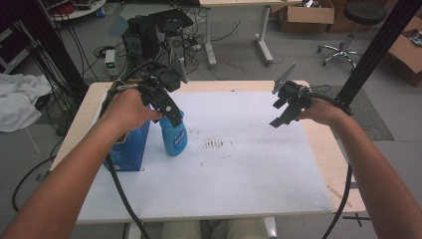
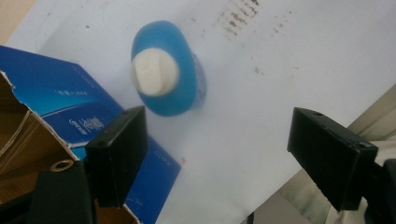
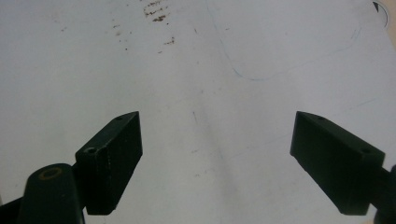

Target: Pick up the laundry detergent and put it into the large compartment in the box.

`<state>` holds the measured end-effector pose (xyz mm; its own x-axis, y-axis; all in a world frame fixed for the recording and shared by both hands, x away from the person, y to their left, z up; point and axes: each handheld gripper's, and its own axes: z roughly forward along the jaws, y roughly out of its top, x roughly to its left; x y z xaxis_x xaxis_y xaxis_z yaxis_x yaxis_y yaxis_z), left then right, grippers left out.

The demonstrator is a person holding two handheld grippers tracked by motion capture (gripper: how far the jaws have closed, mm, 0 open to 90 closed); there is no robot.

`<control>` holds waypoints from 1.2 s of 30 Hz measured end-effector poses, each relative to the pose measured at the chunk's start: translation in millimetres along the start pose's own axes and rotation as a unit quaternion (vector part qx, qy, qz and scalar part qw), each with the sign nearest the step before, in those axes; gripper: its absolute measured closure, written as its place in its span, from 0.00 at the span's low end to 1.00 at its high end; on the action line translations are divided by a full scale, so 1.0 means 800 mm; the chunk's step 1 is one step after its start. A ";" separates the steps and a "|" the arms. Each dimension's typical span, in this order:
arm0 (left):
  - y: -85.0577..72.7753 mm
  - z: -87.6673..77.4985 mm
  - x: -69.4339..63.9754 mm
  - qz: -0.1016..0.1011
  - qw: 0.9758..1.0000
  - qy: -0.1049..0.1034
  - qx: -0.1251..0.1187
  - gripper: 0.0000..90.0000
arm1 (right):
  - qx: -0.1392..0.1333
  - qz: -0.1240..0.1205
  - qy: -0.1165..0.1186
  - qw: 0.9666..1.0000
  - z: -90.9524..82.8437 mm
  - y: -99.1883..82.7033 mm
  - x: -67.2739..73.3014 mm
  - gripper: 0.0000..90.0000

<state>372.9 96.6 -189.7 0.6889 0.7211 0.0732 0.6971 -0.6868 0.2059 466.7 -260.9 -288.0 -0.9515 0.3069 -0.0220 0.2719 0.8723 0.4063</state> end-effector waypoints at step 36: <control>0.032 0.037 0.042 -0.052 0.998 -0.017 0.023 0.22 | -0.004 0.005 0.008 1.000 0.003 -0.008 -0.007 0.19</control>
<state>420.0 100.3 -210.8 0.6176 0.7863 0.0193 0.7737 -0.6118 0.1646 470.7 -267.4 -292.5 -0.9509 0.3095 -0.0037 0.2804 0.8665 0.4129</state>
